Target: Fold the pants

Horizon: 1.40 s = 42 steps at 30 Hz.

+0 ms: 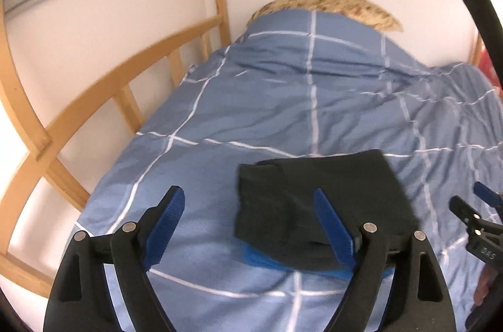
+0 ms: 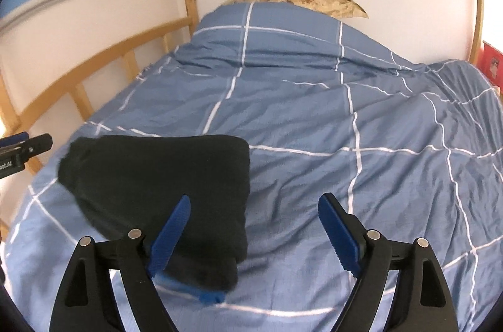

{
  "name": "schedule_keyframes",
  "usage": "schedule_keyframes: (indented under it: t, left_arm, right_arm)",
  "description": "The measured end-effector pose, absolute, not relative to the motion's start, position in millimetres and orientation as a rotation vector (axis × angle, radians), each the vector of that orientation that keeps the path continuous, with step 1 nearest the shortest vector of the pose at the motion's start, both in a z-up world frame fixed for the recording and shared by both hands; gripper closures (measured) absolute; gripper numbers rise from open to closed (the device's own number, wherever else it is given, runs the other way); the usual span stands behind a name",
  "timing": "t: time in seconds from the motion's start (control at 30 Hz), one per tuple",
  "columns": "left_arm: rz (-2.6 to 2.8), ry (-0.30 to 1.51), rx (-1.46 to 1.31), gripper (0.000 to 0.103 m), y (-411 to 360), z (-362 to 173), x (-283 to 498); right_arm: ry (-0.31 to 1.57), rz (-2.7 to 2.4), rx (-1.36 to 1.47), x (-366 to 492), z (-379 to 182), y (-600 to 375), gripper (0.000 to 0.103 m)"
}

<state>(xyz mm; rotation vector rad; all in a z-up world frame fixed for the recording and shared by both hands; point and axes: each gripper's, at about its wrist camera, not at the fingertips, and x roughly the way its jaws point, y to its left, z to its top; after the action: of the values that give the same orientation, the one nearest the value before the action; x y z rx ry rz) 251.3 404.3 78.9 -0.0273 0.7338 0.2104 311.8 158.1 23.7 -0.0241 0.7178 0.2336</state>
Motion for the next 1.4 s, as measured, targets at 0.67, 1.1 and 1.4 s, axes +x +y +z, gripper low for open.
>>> schedule_keyframes:
  t: [0.67,1.1,1.4]
  left_arm:
    - [0.065,0.525,0.059,0.012,207.5,78.2,82.2]
    - [0.042,0.487,0.093,0.011,111.1,78.1,27.9]
    - [0.023,0.496,0.071,0.011,89.5,77.2,7.0]
  right_arm:
    - [0.522,0.290,-0.033,137.0,45.0,22.2,0.019]
    - [0.490,0.264,0.015,56.6,52.1,-61.5,0.019]
    - [0.474,0.218,0.029,20.8,52.9,-94.5,0.019]
